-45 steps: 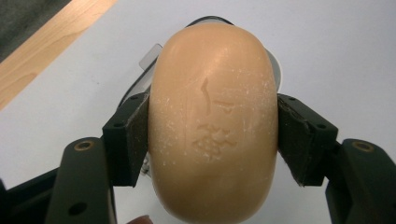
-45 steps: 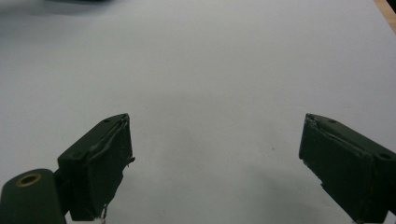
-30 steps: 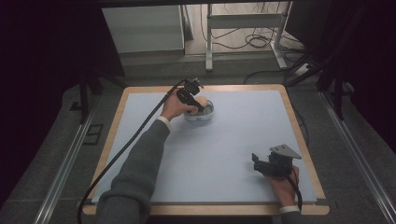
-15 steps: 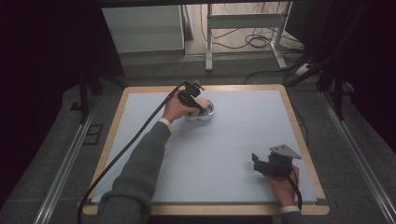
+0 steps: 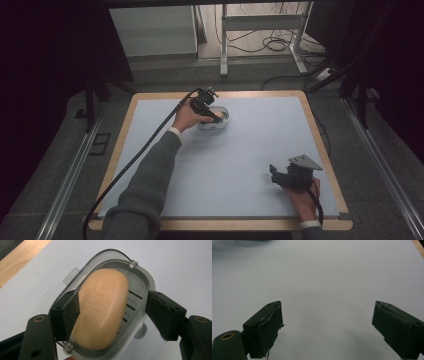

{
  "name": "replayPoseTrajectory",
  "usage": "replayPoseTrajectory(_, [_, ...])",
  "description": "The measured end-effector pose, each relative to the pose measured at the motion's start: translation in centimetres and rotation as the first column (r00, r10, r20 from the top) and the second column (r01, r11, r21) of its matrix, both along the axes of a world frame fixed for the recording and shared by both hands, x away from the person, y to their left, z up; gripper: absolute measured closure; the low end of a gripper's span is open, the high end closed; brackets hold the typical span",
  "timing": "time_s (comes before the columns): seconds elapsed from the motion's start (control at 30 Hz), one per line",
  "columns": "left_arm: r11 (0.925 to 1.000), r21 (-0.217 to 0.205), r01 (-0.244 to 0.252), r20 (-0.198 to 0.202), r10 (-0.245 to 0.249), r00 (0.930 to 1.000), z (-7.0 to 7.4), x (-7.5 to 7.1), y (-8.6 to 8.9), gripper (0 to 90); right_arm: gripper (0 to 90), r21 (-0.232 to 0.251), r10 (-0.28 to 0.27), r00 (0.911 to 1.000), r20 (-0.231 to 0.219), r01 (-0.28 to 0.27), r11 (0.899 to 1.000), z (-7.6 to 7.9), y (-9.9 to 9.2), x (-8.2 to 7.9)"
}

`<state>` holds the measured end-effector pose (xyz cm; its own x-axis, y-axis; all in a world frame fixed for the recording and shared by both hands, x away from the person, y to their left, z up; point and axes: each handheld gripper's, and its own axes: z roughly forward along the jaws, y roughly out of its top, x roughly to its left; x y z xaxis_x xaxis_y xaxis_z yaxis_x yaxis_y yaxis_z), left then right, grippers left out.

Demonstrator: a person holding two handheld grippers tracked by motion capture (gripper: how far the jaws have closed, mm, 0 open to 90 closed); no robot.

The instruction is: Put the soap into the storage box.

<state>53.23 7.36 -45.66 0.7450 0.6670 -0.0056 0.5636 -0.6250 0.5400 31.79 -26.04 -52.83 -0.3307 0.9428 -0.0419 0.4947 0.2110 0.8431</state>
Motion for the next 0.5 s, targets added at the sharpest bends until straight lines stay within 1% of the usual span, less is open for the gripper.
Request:
replayPoseTrajectory(0.13, [0.9999, -0.011, 0.002, 0.015, -0.002, 0.9999, 0.6, -0.6, 0.3, 26.0, 9.6, 0.002, -0.001, 1.0, -0.001, 0.001, 1.0, 0.0, 0.0, 0.0])
replayPoseTrajectory(0.23, [0.9997, -0.024, -0.002, 0.024, 0.003, 0.9997, 1.1, -1.3, 0.6, 24.7, 9.6, 0.002, 0.0, 1.0, -0.002, 0.0, 1.0, 0.0, 0.0, 0.0])
replayPoseTrajectory(0.27, [0.9993, -0.036, -0.008, 0.028, 0.009, 0.9996, 1.2, -1.6, 0.7, 24.3, 9.6, 0.003, 0.0, 1.0, -0.002, 0.0, 1.0, 0.0, 0.0, 0.0])
replayPoseTrajectory(0.3, [0.9995, -0.03, -0.005, 0.033, 0.006, 0.9994, 1.4, -1.9, 0.9, 24.0, 9.6, 0.002, 0.0, 1.0, -0.001, 0.0, 1.0, 0.0, 0.0, 0.0])
replayPoseTrajectory(0.47, [0.9974, -0.069, -0.017, 0.048, 0.021, 0.9986, 2.0, -3.7, 2.1, 23.3, 9.6, 0.002, 0.0, 1.0, -0.001, 0.0, 1.0, 0.0, 0.0, 0.0])
replayPoseTrajectory(0.5, [0.9977, -0.066, -0.016, 0.055, 0.019, 0.9983, 2.1, -4.0, 2.3, 23.1, 9.6, 0.002, 0.0, 1.0, -0.002, 0.0, 1.0, 0.0, 0.0, 0.0])
